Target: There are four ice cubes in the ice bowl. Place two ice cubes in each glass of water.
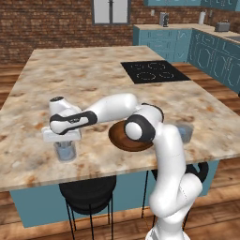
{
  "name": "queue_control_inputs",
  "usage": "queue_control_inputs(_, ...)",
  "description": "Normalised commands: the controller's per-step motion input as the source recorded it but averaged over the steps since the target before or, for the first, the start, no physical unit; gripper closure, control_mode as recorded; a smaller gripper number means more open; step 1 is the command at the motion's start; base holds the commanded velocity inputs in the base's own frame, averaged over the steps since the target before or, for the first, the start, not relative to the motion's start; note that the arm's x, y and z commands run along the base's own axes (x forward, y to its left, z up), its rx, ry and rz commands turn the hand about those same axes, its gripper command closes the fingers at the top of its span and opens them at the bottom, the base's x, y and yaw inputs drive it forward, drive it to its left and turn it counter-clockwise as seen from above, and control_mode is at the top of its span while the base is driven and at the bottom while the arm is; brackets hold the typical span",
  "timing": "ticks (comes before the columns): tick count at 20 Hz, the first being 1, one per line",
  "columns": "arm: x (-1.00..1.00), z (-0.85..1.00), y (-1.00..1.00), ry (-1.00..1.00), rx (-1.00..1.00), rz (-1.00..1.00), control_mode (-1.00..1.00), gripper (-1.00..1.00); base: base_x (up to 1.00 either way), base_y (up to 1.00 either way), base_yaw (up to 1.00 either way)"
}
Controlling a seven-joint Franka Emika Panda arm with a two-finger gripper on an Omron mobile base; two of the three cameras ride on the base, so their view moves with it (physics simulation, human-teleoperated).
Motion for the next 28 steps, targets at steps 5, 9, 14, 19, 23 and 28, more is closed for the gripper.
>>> queue_control_inputs(5, 0.0, 0.0, 0.0, 0.0, 0.0, 0.0, -1.0, -1.0, 0.0, 0.0, 0.0)
queue_control_inputs(9, 0.0, 0.0, 0.0, 0.0, 0.0, 0.0, -1.0, -1.0, 0.0, 0.0, 0.0)
queue_control_inputs(14, 0.0, 0.0, 0.0, 0.0, 0.0, 0.0, -1.0, -1.0, 0.0, 0.0, 0.0)
queue_control_inputs(19, 0.0, 0.0, 0.0, 0.0, 0.0, 0.0, -1.0, 1.0, 0.0, 0.0, 0.0)
queue_control_inputs(23, 0.0, 0.0, -0.01, 0.0, 0.0, 0.0, -1.0, 1.0, 0.0, 0.0, 0.0)
queue_control_inputs(28, -0.09, 0.0, -0.04, 0.0, 0.0, 0.0, -1.0, 1.0, 0.0, 0.0, 0.0)
